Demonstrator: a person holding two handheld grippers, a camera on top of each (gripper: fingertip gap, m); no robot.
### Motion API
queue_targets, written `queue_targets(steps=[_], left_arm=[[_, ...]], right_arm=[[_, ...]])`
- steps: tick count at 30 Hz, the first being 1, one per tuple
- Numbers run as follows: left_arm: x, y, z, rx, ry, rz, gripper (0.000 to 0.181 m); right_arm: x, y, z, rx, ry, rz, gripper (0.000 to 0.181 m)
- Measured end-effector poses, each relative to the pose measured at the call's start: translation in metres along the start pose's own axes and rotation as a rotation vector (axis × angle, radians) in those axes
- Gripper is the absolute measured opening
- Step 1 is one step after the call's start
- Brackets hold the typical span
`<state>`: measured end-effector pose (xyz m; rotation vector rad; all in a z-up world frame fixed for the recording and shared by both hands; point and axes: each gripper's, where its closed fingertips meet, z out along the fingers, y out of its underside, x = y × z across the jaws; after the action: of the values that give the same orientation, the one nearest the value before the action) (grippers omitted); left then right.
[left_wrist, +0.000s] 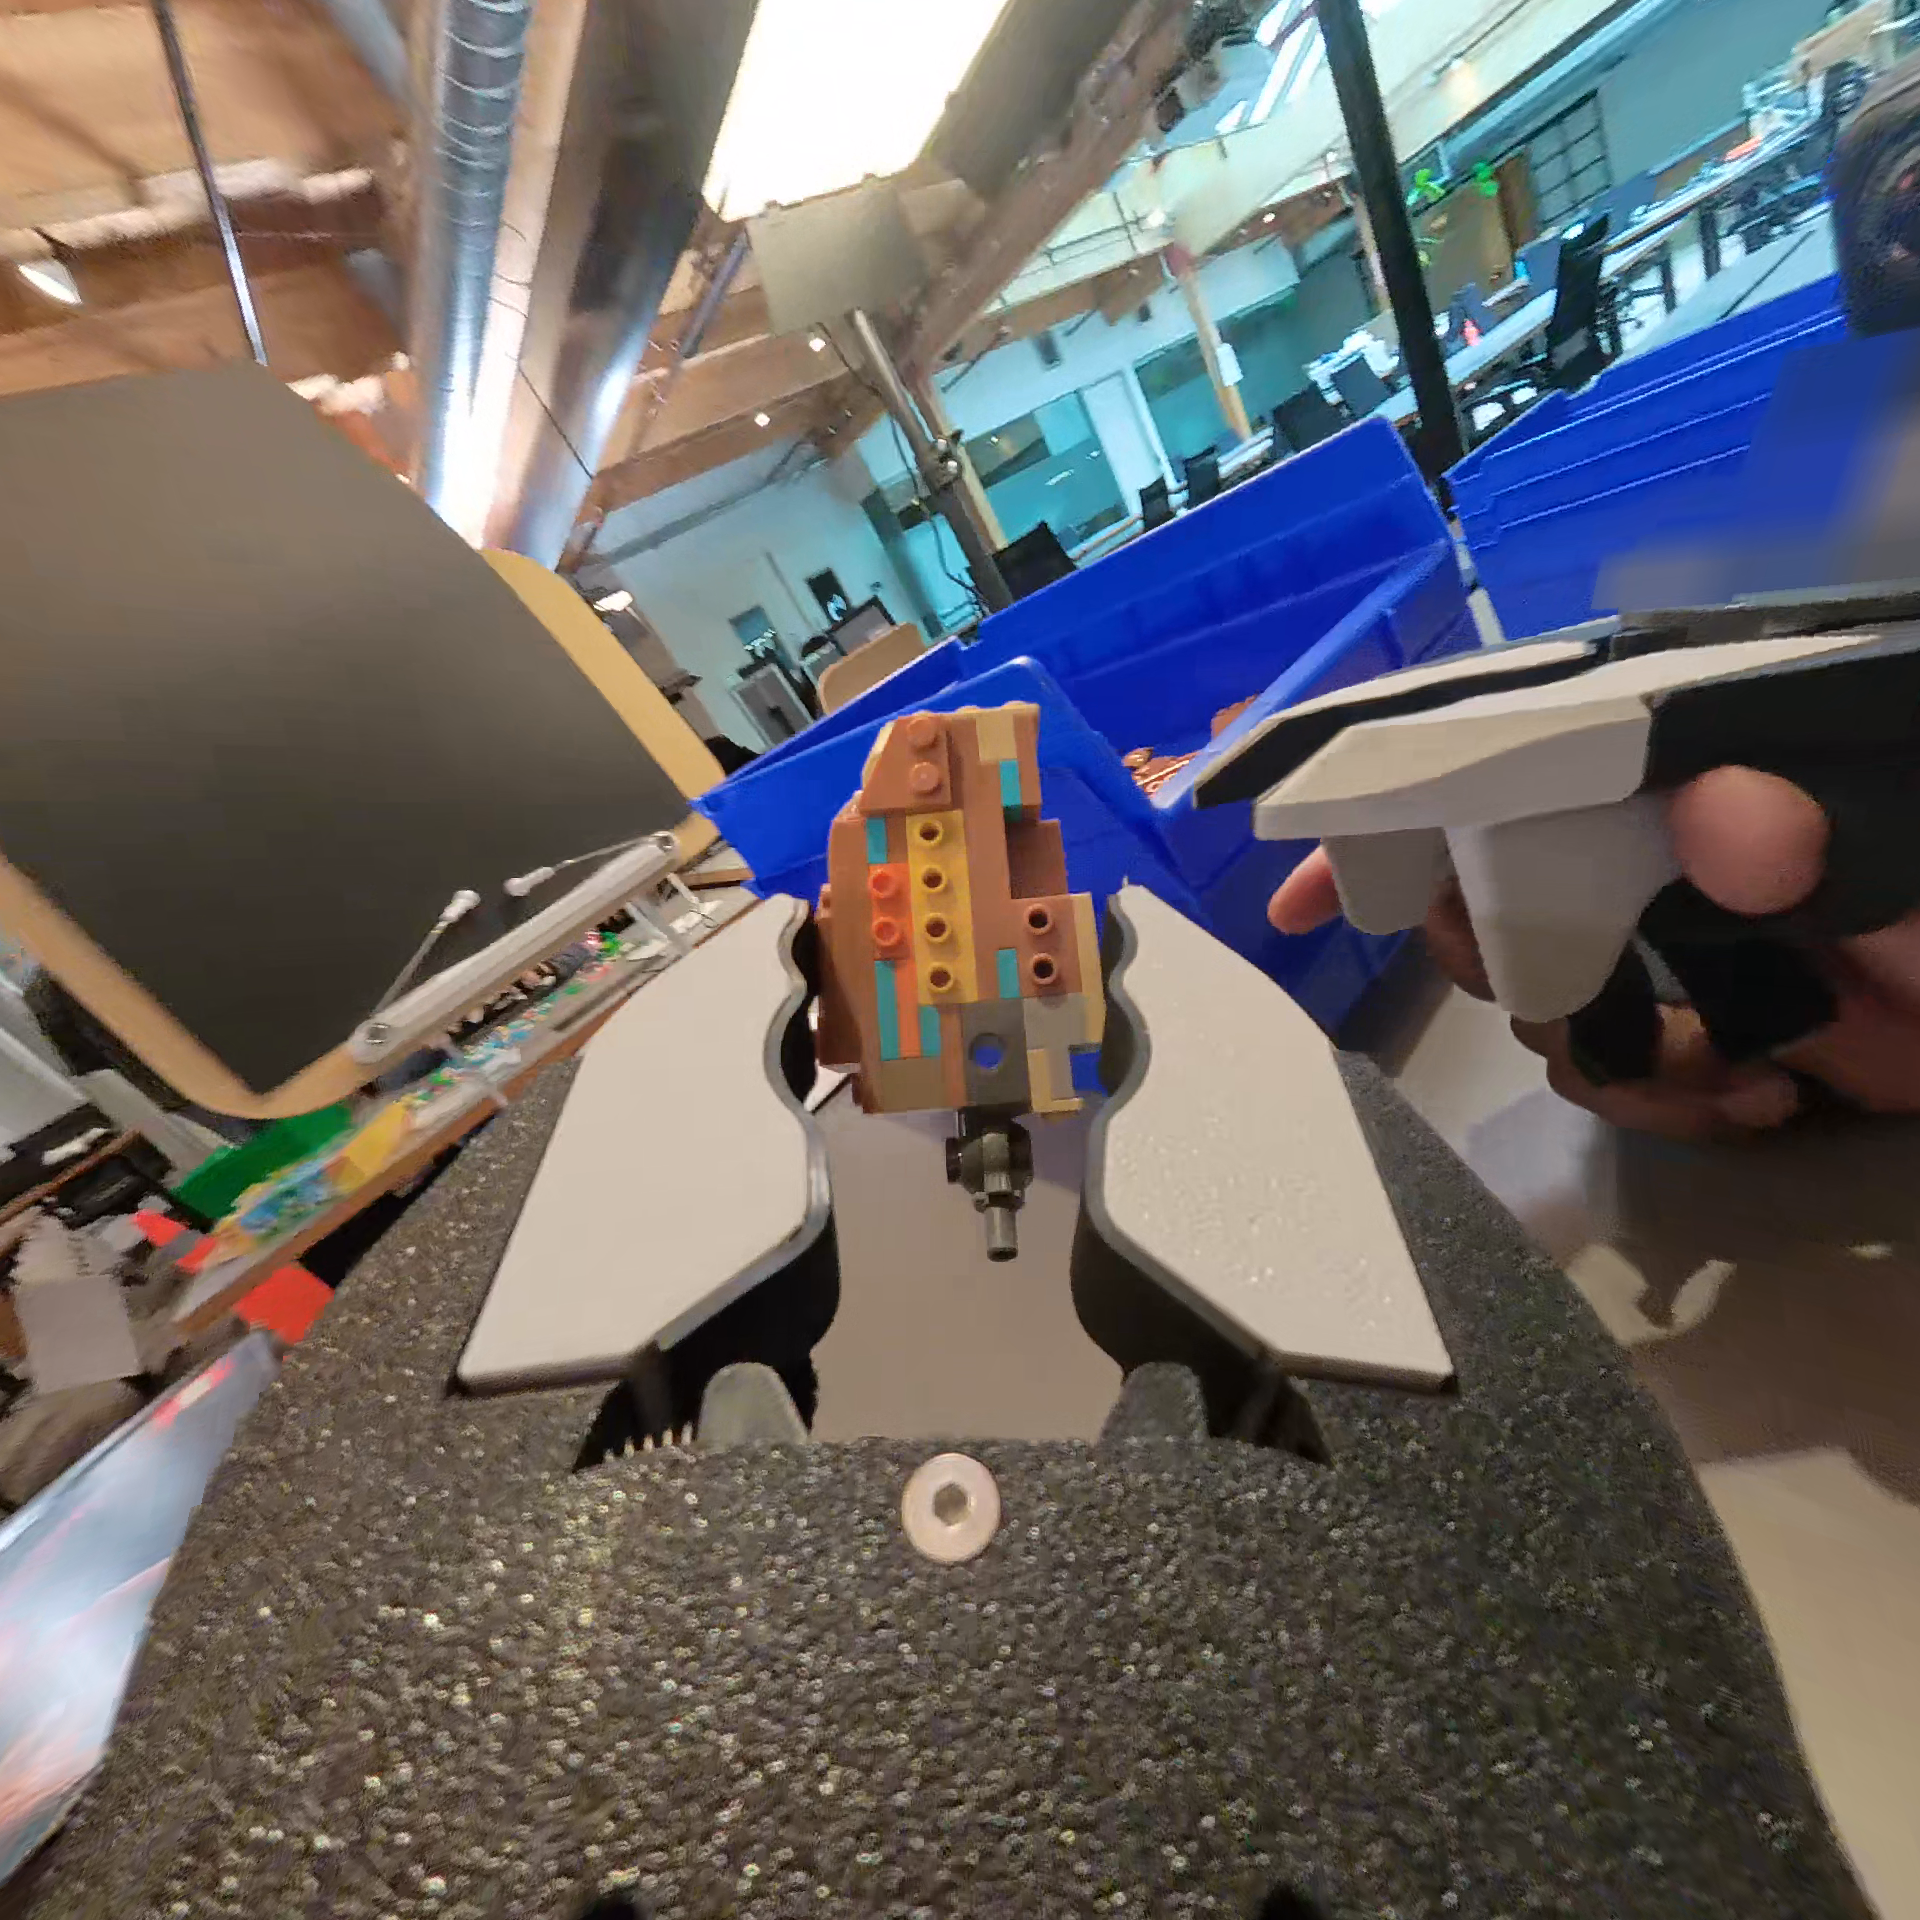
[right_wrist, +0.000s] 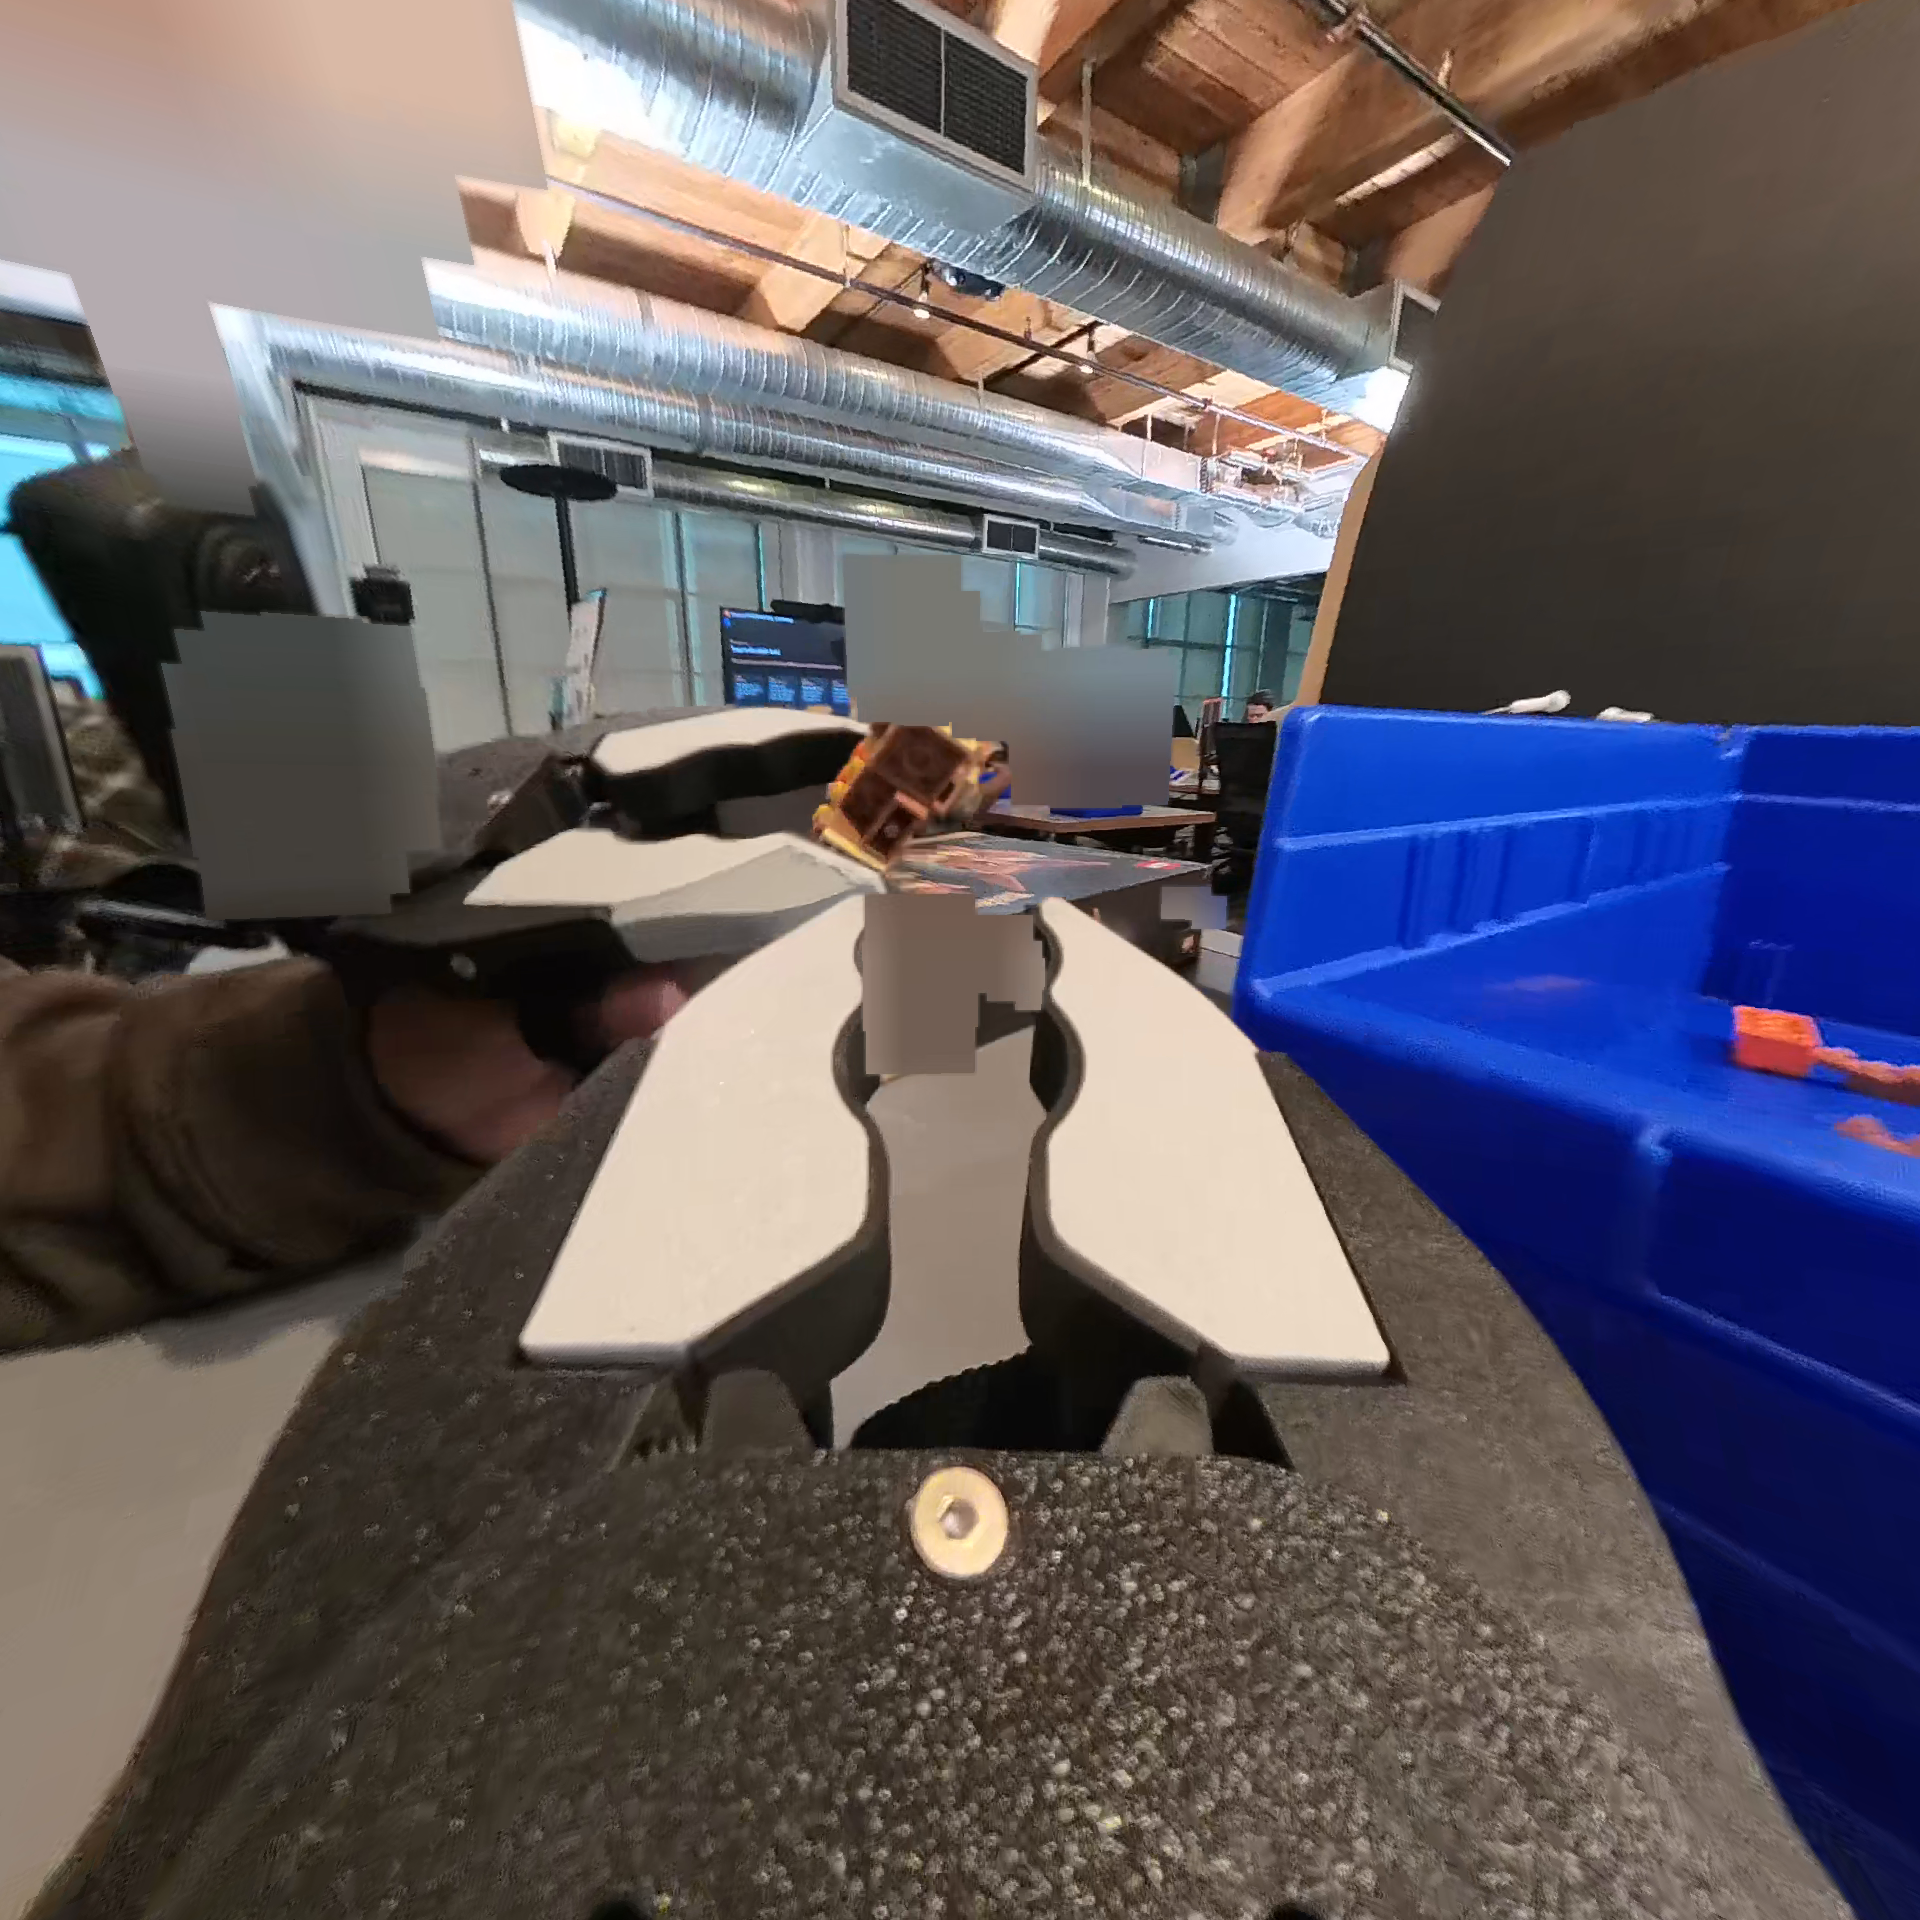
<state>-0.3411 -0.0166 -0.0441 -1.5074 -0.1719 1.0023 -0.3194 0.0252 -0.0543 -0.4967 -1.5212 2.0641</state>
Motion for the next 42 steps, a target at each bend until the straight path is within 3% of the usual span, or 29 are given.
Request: queue_targets(steps=[6,14,23,35,42], left_arm=[[-0.004,0.01,-0.01,-0.012,-0.015,0.11,0.052],[0.017,0.016,-0.006,0.012,0.043,0.195,0.052],[0.027,0.02,-0.005,0.024,0.068,0.255,0.052],[0.027,0.024,-0.004,-0.005,0.072,0.266,0.052],[0.032,0.024,-0.006,-0.004,0.228,0.132,0.049]], right_arm=[[-0.022,0.007,0.031,0.015,-0.074,0.073,0.027],[-0.016,0.011,0.022,-0.023,-0.121,0.265,0.033],[-0.01,0.018,0.019,-0.075,-0.113,0.346,0.021],[-0.009,0.024,0.02,-0.113,-0.092,0.332,0.021],[-0.002,0.033,0.02,-0.191,-0.051,0.232,0.02]])
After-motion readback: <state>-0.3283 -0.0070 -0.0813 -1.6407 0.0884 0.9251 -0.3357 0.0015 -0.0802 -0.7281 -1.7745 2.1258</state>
